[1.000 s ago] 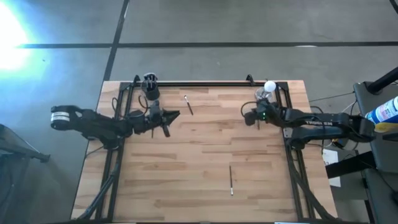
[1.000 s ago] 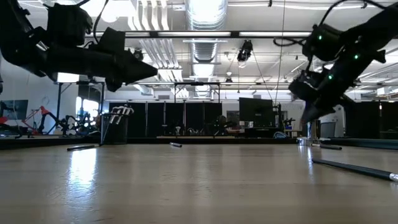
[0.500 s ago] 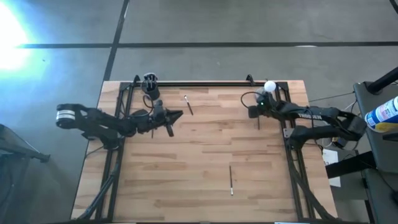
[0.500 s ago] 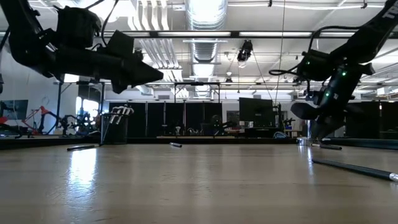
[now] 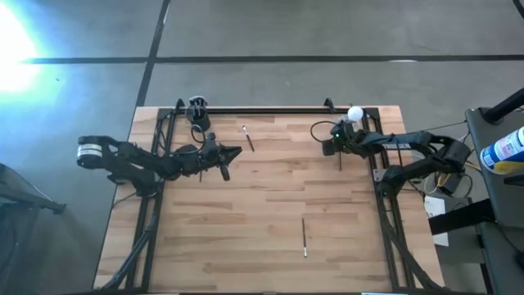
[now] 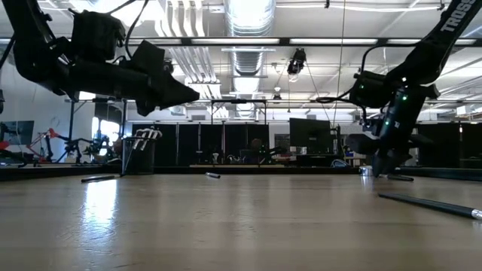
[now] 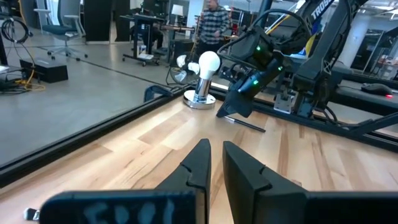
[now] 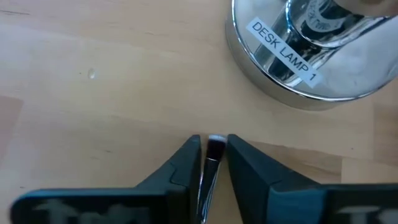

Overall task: Put items in baskets/containers
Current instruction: Put the eyeshadow brush into the pen holder

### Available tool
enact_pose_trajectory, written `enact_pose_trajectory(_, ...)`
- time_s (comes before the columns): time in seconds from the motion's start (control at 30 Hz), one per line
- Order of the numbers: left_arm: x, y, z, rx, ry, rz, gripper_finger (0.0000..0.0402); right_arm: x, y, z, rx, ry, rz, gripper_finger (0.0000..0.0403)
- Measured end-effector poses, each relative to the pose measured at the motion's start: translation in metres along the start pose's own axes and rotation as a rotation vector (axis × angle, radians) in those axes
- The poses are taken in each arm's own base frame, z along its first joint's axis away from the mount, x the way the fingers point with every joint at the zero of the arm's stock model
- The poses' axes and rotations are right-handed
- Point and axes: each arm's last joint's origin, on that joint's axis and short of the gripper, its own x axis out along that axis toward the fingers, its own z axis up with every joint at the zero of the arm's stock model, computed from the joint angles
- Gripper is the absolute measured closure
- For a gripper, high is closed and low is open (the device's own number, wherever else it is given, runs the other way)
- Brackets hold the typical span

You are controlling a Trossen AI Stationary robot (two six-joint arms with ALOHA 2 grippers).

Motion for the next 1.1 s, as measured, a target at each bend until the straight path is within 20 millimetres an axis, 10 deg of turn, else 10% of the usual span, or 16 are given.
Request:
enact_pose_trajectory(0.6, 0.013, -0.007, 0.001, -0.098, 0.024, -0.128, 0.0367, -0.036, 0.014, -0.029, -0.132, -0.197, 0.379, 0.0394)
enact_pose_trajectory(1.1, 0.116, -0.069, -0.008, -0.159, -0.038, -0.465, 0.0340, -0.092, 0.032, -0.043, -0.204, -0.697, 1.116, 0.0395)
